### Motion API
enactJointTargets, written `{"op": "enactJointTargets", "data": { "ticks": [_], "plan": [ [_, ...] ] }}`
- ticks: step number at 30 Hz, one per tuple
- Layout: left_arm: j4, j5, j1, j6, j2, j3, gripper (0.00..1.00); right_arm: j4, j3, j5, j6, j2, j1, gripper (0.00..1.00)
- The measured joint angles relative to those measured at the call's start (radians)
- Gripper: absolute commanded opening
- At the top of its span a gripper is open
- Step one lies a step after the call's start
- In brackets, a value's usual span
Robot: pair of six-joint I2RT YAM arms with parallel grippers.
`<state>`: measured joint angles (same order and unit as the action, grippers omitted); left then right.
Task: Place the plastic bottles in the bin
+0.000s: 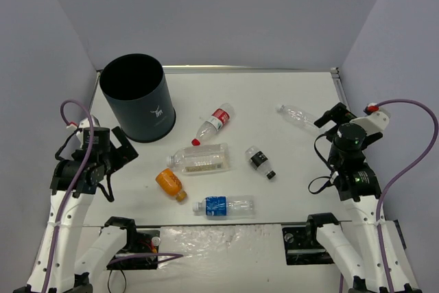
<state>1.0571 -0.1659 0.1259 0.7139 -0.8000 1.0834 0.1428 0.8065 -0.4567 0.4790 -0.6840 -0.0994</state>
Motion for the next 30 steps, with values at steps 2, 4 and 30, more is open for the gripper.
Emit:
{"op": "enactJointTargets", "data": {
  "ticks": [2, 4, 30],
  "plan": [
    [0.008, 0.010, 0.000, 0.000, -0.009, 0.010, 0.97, 0.000, -0.004, -0.008, 0.003, 0.002, 0.000, 1.00],
    [0.009, 0.027, 0.000, 0.000, -0.015, 0.011, 0.97, 0.000, -0.009, -0.011, 0.005, 0.002, 0.000, 1.00],
    [-0.157, -0.098, 0.503, 0.432, -0.212, -0.366, 0.97, 0.003, -0.013, -0.010, 0.016, -0.042, 0.000, 1.00]
  ]
}}
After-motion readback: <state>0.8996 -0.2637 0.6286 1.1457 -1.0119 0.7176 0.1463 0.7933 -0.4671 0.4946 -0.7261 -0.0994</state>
